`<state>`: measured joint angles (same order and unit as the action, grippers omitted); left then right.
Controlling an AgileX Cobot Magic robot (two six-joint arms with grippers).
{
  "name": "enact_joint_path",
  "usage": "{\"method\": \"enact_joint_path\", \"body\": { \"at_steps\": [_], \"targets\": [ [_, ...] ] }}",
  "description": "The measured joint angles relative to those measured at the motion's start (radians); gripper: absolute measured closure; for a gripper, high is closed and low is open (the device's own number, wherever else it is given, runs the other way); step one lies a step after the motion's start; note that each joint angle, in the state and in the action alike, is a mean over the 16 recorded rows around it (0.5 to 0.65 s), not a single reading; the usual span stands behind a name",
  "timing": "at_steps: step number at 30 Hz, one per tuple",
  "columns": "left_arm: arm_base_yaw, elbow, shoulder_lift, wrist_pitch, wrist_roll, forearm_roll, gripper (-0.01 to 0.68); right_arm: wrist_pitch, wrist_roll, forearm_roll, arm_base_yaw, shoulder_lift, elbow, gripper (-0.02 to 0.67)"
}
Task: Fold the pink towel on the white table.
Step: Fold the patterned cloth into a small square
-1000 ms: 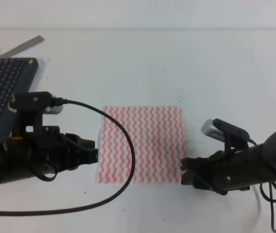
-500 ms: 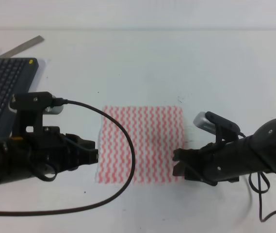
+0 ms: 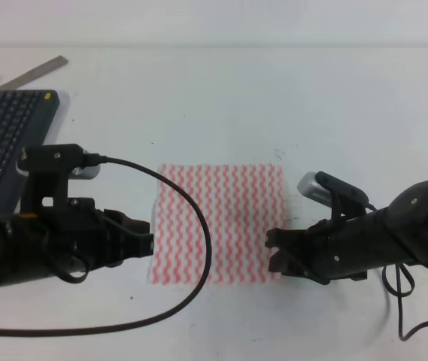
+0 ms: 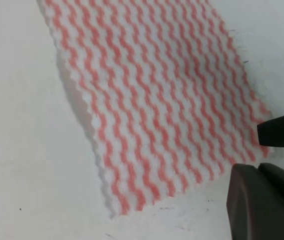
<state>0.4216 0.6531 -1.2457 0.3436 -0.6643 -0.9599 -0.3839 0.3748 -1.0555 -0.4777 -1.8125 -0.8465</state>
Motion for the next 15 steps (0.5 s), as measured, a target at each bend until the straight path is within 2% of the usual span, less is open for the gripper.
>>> {"method": "enact_joint_path", "body": {
  "at_steps": [9, 15],
  "targets": [
    [0.0, 0.0, 0.004, 0.013, -0.019, 0.0, 0.675, -0.001, -0.002, 0.016, 0.001, -0.008, 0.001, 0.611],
    [0.0, -0.001, 0.006, 0.012, -0.052, -0.001, 0.675, -0.002, -0.003, 0.022, 0.001, 0.003, 0.006, 0.651]
  ]
}}
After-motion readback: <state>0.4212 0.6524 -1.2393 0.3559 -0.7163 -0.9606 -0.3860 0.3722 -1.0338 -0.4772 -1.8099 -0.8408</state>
